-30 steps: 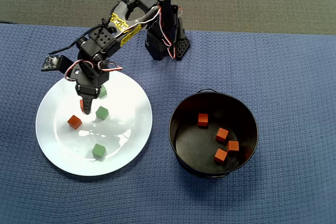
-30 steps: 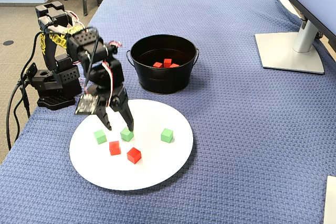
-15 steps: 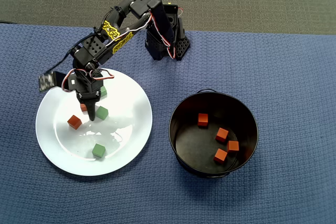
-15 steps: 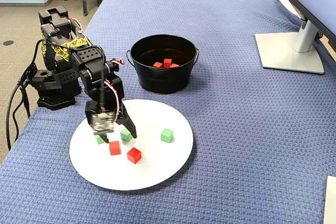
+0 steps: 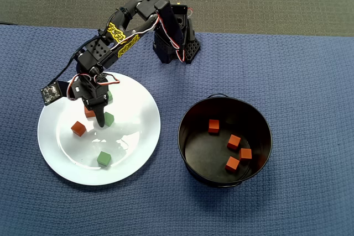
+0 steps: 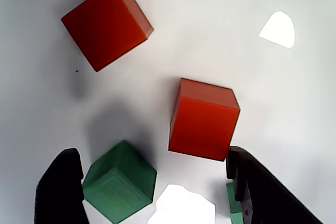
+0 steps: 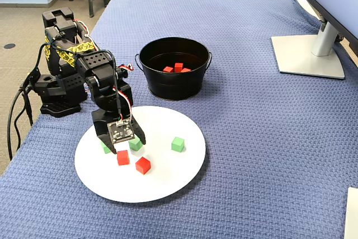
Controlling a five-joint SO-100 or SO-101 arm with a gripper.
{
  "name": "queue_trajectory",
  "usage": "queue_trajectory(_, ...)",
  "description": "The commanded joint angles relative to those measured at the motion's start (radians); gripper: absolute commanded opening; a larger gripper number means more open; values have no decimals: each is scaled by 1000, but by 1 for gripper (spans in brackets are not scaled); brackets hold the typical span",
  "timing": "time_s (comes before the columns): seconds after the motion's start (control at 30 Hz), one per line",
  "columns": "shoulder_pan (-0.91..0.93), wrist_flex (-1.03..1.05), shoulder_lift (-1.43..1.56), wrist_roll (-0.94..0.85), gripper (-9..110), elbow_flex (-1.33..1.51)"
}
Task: Pick up the red cubes from the white plate and place them in the black recipient
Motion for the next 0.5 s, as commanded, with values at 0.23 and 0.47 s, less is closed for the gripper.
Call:
queue_trajectory(0.23, 44, -17, -58, 5, 25, -118)
queue_trajectory(0.47, 44, -46, -63, 25, 5, -112)
